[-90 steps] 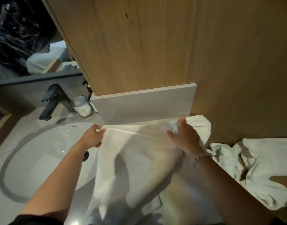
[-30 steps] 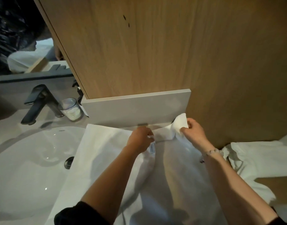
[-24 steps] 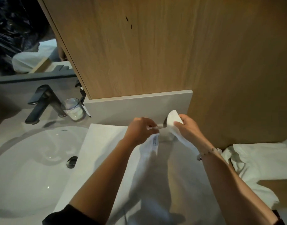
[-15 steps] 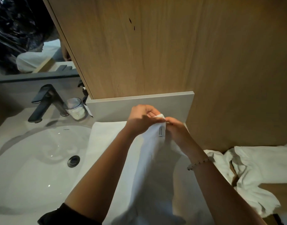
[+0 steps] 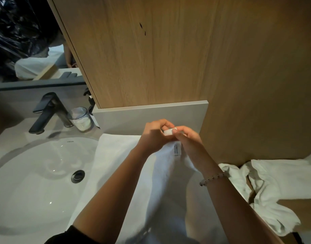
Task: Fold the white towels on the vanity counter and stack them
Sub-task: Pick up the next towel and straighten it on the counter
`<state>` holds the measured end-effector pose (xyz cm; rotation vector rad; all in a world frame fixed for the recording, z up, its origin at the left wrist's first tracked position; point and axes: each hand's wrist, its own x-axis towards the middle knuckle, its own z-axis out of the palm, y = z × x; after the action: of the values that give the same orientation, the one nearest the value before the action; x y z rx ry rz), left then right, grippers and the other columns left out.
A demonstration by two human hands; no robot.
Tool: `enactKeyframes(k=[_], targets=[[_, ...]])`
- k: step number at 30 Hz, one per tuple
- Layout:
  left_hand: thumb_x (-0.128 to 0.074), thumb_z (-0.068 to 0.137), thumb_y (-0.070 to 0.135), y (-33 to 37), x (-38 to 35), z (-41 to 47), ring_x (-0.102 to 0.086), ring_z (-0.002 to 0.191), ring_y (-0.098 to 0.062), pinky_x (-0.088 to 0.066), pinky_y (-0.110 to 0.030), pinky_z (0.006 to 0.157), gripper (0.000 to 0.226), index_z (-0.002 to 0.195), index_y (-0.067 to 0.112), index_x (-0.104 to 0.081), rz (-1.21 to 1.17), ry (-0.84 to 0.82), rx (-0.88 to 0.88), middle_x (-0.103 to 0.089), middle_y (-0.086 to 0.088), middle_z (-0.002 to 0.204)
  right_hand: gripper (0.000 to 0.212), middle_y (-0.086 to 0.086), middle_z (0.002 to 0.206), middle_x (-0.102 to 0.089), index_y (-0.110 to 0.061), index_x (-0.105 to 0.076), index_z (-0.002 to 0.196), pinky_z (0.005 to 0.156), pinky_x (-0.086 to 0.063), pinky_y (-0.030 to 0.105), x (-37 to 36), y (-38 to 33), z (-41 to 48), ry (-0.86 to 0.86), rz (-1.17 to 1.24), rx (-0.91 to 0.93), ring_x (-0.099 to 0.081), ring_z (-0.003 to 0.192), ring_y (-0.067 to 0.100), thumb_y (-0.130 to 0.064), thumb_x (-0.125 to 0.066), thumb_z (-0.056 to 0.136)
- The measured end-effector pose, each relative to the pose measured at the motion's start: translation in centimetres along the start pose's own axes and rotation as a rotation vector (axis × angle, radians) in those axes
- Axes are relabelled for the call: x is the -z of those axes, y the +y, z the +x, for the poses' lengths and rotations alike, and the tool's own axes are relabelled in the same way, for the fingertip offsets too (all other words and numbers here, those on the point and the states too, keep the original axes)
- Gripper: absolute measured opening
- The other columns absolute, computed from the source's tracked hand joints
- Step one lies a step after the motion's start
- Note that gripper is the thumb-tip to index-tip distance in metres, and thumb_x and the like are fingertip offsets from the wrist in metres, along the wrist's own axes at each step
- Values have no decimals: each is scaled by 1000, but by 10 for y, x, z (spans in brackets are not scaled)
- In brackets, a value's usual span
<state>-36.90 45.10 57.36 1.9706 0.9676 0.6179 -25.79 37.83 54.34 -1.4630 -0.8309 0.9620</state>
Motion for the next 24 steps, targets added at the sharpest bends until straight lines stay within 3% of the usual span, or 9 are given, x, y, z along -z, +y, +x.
enactKeyframes(k=[3,5,9,12,15,18,20,24], targets=[[-79,74,17,-4,2,-1,-47,45,5,-36,-6,50,15,81,15,-65,-41,9,33,-54,9,58,11,8,93,-68,-17,-66,86,82,-48,27,0,-3,1,-18,-12,28,-62,89,16,-20,-57,91],[-75,78,14,-6,4,-1,-49,43,3,-40,-8,51,9,79,13,-66,-66,-6,49,-55,6,56,10,0,83,-66,-16,-65,84,73,-48,17,-2,-4,2,-28,-6,30,-61,81,9,-19,-59,91],[-71,82,11,-10,7,-3,-50,41,1,-41,-7,51,4,83,12,-67,-75,-11,6,-55,2,55,9,-17,56,-61,-16,-61,82,64,-44,10,-7,-6,3,-28,3,58,-57,61,-5,-18,-60,90],[-72,82,16,-19,7,-2,-50,45,2,-40,-7,56,16,97,12,-68,-17,11,-69,-55,4,58,10,-19,41,-48,-14,-57,83,54,-38,5,-9,-9,4,-28,-9,86,-48,47,-7,-14,-56,93],[-77,75,21,-34,17,-1,-51,63,3,-36,-7,65,37,108,8,-66,122,-51,-123,-57,3,75,13,-17,42,-45,-14,-58,79,49,-36,8,-10,-7,3,1,-71,83,-42,44,-4,-17,-57,92],[-74,78,32,-56,42,3,-59,92,-16,-35,-14,74,38,108,10,-66,369,-198,-9,-64,-2,98,17,-14,49,-49,-12,-60,77,49,-38,11,-3,-4,4,95,-99,49,-44,45,-4,-22,-60,90],[-63,84,46,-77,62,5,-59,99,-27,-41,-26,77,39,101,11,-65,585,-206,132,-65,-8,102,19,-10,51,-45,-13,-61,75,51,-37,14,2,-5,5,142,-158,52,-40,46,-1,-27,-65,87],[-41,87,64,-111,99,0,-57,108,-27,-47,-37,90,59,114,16,-62,816,-183,407,-63,-8,118,19,0,59,-42,-15,-61,73,55,-37,21,7,-12,4,188,-250,110,-36,50,2,-29,-67,84]])
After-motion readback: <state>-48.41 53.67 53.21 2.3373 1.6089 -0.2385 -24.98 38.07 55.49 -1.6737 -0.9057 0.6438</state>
